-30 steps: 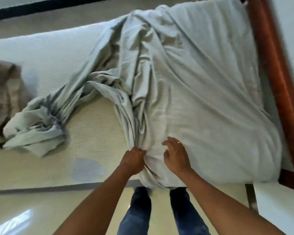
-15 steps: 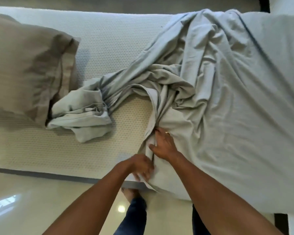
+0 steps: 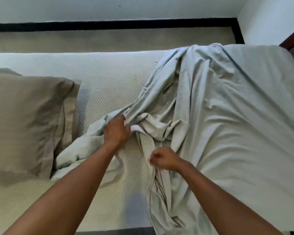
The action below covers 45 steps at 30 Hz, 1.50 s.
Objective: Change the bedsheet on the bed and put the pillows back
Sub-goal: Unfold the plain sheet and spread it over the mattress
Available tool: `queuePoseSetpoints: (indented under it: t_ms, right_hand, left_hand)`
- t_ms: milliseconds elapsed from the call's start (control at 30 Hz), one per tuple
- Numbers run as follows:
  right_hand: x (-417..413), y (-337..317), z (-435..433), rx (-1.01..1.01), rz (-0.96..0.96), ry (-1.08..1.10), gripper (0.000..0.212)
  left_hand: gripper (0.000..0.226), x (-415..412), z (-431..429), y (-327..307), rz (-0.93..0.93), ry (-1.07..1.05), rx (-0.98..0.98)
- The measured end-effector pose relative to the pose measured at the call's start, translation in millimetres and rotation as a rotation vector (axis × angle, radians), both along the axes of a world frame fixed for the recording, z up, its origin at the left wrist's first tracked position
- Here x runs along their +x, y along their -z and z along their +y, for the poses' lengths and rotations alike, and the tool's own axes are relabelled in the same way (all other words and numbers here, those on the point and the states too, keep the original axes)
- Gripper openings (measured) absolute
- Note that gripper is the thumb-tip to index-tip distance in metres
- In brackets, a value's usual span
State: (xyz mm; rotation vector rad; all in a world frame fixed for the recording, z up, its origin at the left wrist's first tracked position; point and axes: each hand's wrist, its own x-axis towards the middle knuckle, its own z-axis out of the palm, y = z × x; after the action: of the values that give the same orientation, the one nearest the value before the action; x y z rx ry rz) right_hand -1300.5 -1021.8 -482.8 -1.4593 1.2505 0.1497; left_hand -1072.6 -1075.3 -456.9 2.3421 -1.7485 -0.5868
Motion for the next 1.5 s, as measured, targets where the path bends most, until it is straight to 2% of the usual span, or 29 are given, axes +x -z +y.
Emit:
queuePoseSetpoints:
  t_ms: [67,133,167,233,333,433,533,567,600,667,800,867,933,1000,1067,1133,1233,1300,1367,1500]
  right_hand:
    - [16.0,3.0,-47.9,-0.125,-0.035,0.317,0.019]
    - [25.7,9.6,-89.9,-0.202,-0.035,0.473,0.020]
    - [29.4,12.4,-106.7,-0.189,-0.054,0.518,0.016]
    - [34.6,15.2,-134.3,-0.153,-0.098,0.593,0.012]
    - [36.9,13.4,-155.3,-0.124,-0.113,0.650,0.012]
    - [34.8,10.8,-172.6,-0.148,-0.066,0.706,0.015]
    - [33.7,9.8,-193.1,-0.253,-0.023,0.755,0.020]
    - [34.8,8.8,-200.2,-0.293,-0.010,0.753,0.022]
    - [36.0,8.4,-206.7,-0.331,-0.004,0.746,0.023]
    - [43.2,8.3,-222.4,-0.370,0.006,0.708,0.022]
    - [63.1,12.8,-254.5,-0.373,0.064,0.577,0.018]
    - [74.7,15.2,-265.2,-0.386,0.079,0.543,0.018]
    - [82.8,18.1,-268.7,-0.374,0.066,0.573,0.018]
    - [89.1,22.9,-267.7,-0.352,0.031,0.640,0.016]
    - [92.6,29.0,-263.5,-0.378,0.019,0.681,0.015]
    - [95.5,30.4,-254.2,-0.429,0.036,0.692,0.010]
    - [100.1,31.2,-234.5,-0.455,0.031,0.656,0.009]
    - [104.8,31.4,-218.1,-0.488,0.029,0.626,0.008]
    - [108.4,31.6,-199.8,-0.540,0.029,0.635,0.008]
    - [116.9,31.3,-146.1,-0.677,0.075,0.565,0.006]
  left_hand:
    - [0.051,5.3,-29.1,8.1,-0.010,0.014,0.071]
    - [0.061,9.1,-49.8,23.2,-0.095,0.067,0.178]
    - [0.060,10.7,-57.1,31.2,-0.142,0.097,0.226]
    - [0.042,14.0,-70.4,40.8,-0.193,0.143,0.256]
    - [0.024,29.0,-86.8,38.8,-0.180,0.116,0.180]
    - [0.027,66.3,-128.6,19.4,-0.167,-0.069,-0.005]
    - [0.029,122.1,-193.4,-6.2,-0.074,-0.481,-0.262]
    - [0.030,135.8,-211.5,-12.8,-0.024,-0.553,-0.334]
    - [0.032,145.5,-224.5,-15.7,0.012,-0.545,-0.388]
    - [0.037,154.3,-240.3,-18.5,0.053,-0.387,-0.383]
    - [0.043,157.3,-242.5,-3.9,0.043,0.057,-0.132]
    - [0.049,165.2,-251.8,-1.3,0.036,0.169,-0.038]
    - [0.052,180.1,-283.2,-6.5,-0.021,0.219,0.000]
    - [0.059,206.6,-333.5,-16.3,-0.168,0.219,-0.082]
    - [0.075,235.3,-378.2,-27.1,-0.286,0.182,-0.119]
    - [0.094,246.1,-401.7,-29.0,-0.360,0.166,-0.071]
    - [0.107,224.7,-394.7,-18.7,-0.263,0.127,-0.124]
    - [0.100,206.1,-363.5,-6.3,-0.115,0.109,-0.122]
    - [0.081,185.5,-313.5,5.8,0.012,0.159,-0.126]
    - [0.033,126.5,-179.9,22.8,0.071,0.343,-0.317]
